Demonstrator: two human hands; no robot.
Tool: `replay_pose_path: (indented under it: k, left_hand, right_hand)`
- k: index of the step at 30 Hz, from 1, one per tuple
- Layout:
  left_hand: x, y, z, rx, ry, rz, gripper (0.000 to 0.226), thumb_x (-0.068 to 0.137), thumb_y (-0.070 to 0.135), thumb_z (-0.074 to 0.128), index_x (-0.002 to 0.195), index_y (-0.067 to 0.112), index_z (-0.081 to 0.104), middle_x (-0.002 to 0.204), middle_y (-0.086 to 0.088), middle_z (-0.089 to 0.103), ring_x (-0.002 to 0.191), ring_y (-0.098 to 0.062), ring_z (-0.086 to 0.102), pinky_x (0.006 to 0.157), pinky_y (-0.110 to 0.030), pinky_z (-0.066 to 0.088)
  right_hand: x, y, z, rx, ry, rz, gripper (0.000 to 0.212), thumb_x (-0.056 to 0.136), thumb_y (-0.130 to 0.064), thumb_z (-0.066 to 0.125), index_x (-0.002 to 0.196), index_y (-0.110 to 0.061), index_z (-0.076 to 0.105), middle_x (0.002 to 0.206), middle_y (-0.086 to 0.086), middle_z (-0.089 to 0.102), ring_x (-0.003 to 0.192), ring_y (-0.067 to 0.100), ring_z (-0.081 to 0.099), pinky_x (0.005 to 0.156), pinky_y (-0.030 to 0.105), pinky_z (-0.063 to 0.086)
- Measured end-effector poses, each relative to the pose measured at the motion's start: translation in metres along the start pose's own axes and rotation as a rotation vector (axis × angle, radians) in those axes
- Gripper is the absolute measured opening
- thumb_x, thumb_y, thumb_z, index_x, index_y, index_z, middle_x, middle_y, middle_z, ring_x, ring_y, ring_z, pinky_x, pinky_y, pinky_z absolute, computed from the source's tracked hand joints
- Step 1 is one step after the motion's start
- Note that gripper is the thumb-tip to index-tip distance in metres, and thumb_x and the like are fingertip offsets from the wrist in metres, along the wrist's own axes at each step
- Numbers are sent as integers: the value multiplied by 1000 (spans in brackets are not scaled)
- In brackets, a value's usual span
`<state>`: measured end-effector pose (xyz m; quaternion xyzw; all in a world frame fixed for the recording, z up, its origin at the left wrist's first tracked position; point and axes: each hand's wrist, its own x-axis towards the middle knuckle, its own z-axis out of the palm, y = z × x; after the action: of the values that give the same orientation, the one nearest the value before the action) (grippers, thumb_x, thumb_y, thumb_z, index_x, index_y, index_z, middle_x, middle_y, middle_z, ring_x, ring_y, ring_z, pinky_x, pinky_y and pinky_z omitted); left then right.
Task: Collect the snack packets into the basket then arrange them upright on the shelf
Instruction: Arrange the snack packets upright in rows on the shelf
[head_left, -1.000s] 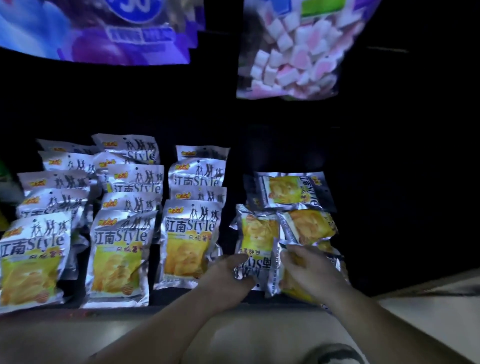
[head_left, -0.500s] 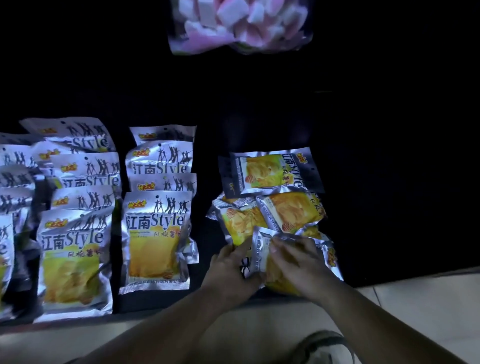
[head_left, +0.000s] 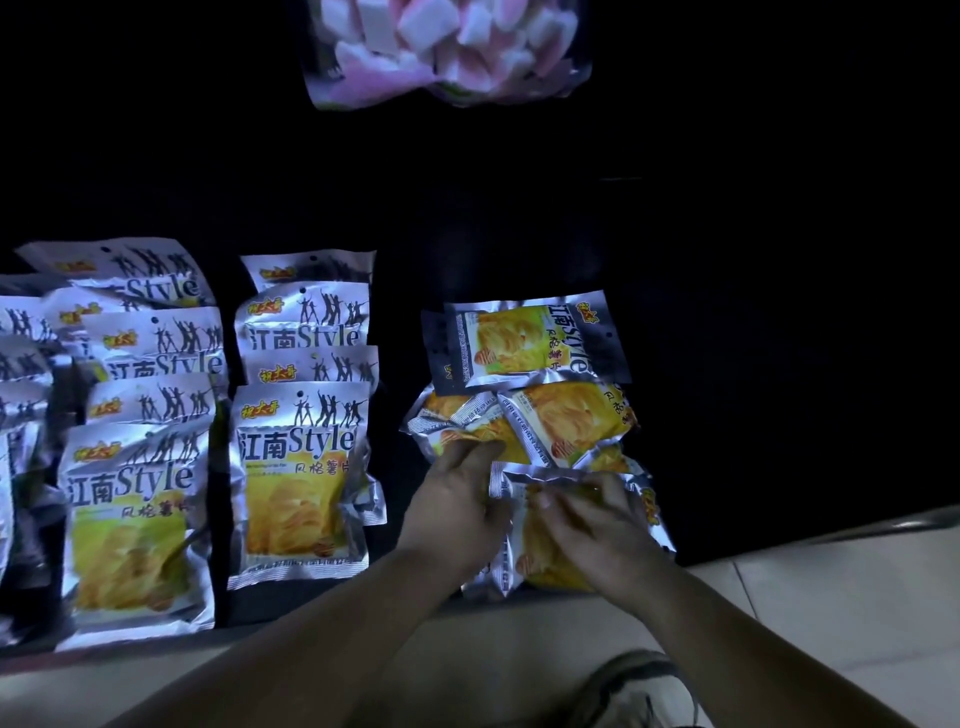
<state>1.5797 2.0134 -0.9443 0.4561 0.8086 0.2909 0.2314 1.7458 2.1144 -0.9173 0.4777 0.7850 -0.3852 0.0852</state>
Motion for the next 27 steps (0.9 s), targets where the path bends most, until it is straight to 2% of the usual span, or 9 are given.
replay_pose_path:
  k: [3,9,11,13,15,18,20,24,27]
  left_hand:
    - [13,11,5,86,-111,-25,73,80,40,73,147,32,46,144,6,49,134,-20,47,102,-39,49]
    - [23,23,13,138,-217,-109,73,77,41,77,144,34,50,127,4,63,120,-19,58,93,-35,54]
    - [24,26,14,57,-297,-130,44,81,29,74,124,32,66,109,5,71,103,-15,67,86,-33,58]
    - [24,27,9,-26,-350,-126,14,85,17,68,91,28,75,92,8,72,89,-10,68,79,-30,59]
    - [24,30,-2,-151,-349,-174,25,86,9,64,73,28,74,84,5,73,80,-9,67,75,-28,59]
    - [19,32,-30,-286,-339,-232,24,87,6,63,74,24,73,90,-3,76,83,-14,71,75,-30,59]
    - [10,30,-52,-359,-316,-252,18,90,7,65,80,20,71,95,-3,77,93,-17,71,80,-29,56]
    - [-15,30,-88,-523,-191,-269,17,95,9,66,81,19,66,91,0,73,85,-15,65,70,-20,46]
    - [-39,27,-101,-766,-194,-337,23,94,-2,63,80,17,64,82,-5,64,77,-20,59,64,-26,50]
  right_hand:
    - [-2,3,-4,41,62,39,46,90,-76,34,133,-66,44,147,-17,20,142,21,19,118,44,27]
    - [1,18,-10,142,-34,110,43,95,-70,38,135,-57,51,154,-13,20,148,22,24,121,41,23]
    - [-1,17,-16,191,-50,111,35,96,-68,40,127,-61,54,153,-15,21,145,20,29,119,42,28]
    - [-2,14,-23,224,-23,107,15,97,-63,45,106,-67,56,144,-14,28,136,15,38,114,40,35]
    - [-4,13,-29,228,35,92,11,96,-57,53,104,-62,59,135,-14,33,123,12,49,104,34,42]
    - [-8,12,-36,195,153,45,31,93,-43,61,123,-51,59,131,-10,39,106,11,57,95,29,48]
    - [-13,6,-41,267,176,30,45,90,-37,66,131,-53,54,130,-8,42,101,7,57,97,28,48]
    - [-26,-11,-41,512,140,24,77,79,-39,79,141,-58,37,127,-17,58,112,2,60,107,33,45]
    - [-38,-36,-37,688,85,57,87,83,-29,82,152,-42,32,129,-9,64,112,7,62,100,29,48]
